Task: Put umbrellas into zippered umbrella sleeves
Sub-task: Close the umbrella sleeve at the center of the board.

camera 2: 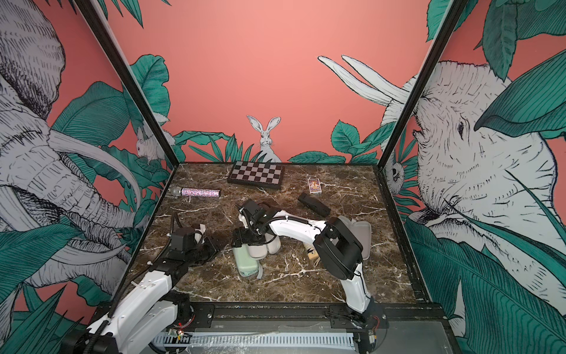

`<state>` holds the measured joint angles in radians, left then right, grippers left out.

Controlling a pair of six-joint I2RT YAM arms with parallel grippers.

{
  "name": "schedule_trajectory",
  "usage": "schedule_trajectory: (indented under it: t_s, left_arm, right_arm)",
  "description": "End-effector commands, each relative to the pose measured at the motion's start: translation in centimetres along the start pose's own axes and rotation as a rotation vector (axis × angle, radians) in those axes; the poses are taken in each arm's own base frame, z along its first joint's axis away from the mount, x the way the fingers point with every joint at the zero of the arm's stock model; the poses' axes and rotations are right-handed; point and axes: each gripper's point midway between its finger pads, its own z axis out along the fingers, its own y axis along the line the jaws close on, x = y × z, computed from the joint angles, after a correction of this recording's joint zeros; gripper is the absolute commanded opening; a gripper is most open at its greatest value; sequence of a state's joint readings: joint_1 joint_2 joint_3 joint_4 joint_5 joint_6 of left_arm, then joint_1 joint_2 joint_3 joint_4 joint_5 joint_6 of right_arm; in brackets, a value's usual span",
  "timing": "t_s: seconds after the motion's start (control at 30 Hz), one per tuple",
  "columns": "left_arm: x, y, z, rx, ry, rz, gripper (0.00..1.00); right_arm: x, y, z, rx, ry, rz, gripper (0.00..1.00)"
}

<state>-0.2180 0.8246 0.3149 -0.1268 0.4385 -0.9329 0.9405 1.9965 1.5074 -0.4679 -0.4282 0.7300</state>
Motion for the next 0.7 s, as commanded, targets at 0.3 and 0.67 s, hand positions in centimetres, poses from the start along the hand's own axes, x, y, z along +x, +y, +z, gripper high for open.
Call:
schedule_trajectory:
  t_s: [0.3,0.67]
  left_arm:
    - [0.1,-6.8,1.1,0.164,0.058,0.021,0.28]
    - [-0.7,-8.6,1.0,0.196,0.038,0.026,0.27]
  right_arm:
    - [1.1,-2.2,0.7,0.027,0.024,0.045,0.72]
    - [2.0,1.6,-0.7,-0.041,0.016,0.012,0.75]
